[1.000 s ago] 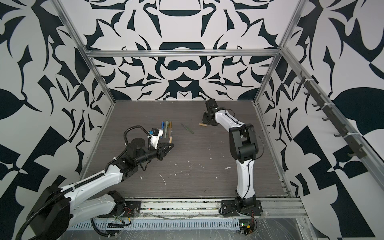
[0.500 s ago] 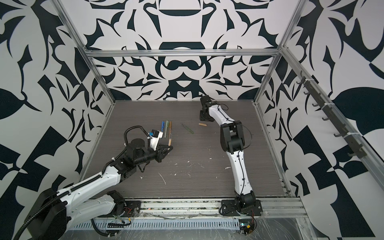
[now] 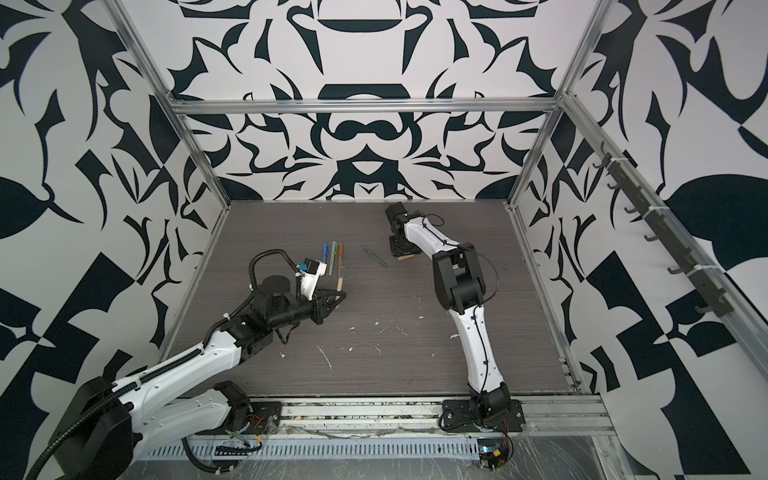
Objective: Insert the pens into the pen caps
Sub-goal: 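Move the right gripper over the tan cap and lower it, then close the right gripper on the tan cap and lift it upright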
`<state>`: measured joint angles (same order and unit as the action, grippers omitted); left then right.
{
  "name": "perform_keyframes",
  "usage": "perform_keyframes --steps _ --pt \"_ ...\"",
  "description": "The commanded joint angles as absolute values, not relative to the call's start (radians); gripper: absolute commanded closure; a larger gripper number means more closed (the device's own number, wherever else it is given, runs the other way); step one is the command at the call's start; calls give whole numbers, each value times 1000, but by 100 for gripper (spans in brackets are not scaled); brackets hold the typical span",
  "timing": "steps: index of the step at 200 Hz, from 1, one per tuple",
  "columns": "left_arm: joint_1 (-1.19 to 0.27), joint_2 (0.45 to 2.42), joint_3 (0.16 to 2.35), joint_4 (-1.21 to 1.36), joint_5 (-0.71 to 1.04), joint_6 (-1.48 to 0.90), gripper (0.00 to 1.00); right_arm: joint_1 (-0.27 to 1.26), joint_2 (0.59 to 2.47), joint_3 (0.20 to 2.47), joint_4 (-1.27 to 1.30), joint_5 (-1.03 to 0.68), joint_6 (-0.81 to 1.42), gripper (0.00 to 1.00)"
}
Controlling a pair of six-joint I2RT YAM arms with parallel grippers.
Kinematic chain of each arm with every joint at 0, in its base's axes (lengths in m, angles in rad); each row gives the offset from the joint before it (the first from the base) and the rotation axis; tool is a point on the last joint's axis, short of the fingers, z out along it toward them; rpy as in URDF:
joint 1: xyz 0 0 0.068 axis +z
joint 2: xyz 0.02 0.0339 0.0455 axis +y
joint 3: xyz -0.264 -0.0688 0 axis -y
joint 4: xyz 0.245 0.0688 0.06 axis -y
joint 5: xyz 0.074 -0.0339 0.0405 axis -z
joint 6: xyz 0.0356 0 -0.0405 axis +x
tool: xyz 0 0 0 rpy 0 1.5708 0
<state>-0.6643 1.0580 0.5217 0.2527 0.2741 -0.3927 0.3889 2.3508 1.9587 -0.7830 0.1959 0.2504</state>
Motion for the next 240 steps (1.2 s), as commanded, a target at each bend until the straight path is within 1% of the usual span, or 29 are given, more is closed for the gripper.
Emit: perform_keyframes --steps 1,20,23,33,67,89,107,120,148,165,179,190,206,240 --pt "-667 1079 554 275 287 -386 94 384 2265 1883 -760 215 225 49" --pt "-667 1101 565 279 302 -392 94 383 2233 1847 -758 202 204 49" --pt "-667 1104 568 280 305 -392 94 383 2227 1843 -759 170 201 49" --pt "-667 1111 573 281 310 -394 94 383 2206 1826 -764 148 181 49" --pt "-667 1126 577 296 320 -396 94 379 2162 1742 -781 147 145 49" --pt "-669 1140 580 301 329 -399 94 362 2135 1695 -770 101 144 50" --pt "-669 1150 590 302 335 -400 94 357 2109 1680 -767 40 133 53" --pt "-669 1154 595 298 336 -400 94 357 2095 1687 -784 29 129 54" --pt "-669 1156 604 298 337 -401 94 344 2051 1687 -781 -23 134 62" --pt "-669 1157 607 298 338 -405 94 326 2050 1697 -773 -44 175 66" --pt "-671 1158 610 299 344 -404 94 301 2062 1703 -765 -41 271 70" --pt "-673 1159 614 299 346 -403 94 281 2066 1695 -747 -37 364 70" --pt "-676 1159 618 298 347 -399 94 274 2064 1667 -695 -38 429 69" --pt "-678 1161 620 296 352 -396 94 261 2108 1699 -674 -115 458 67"
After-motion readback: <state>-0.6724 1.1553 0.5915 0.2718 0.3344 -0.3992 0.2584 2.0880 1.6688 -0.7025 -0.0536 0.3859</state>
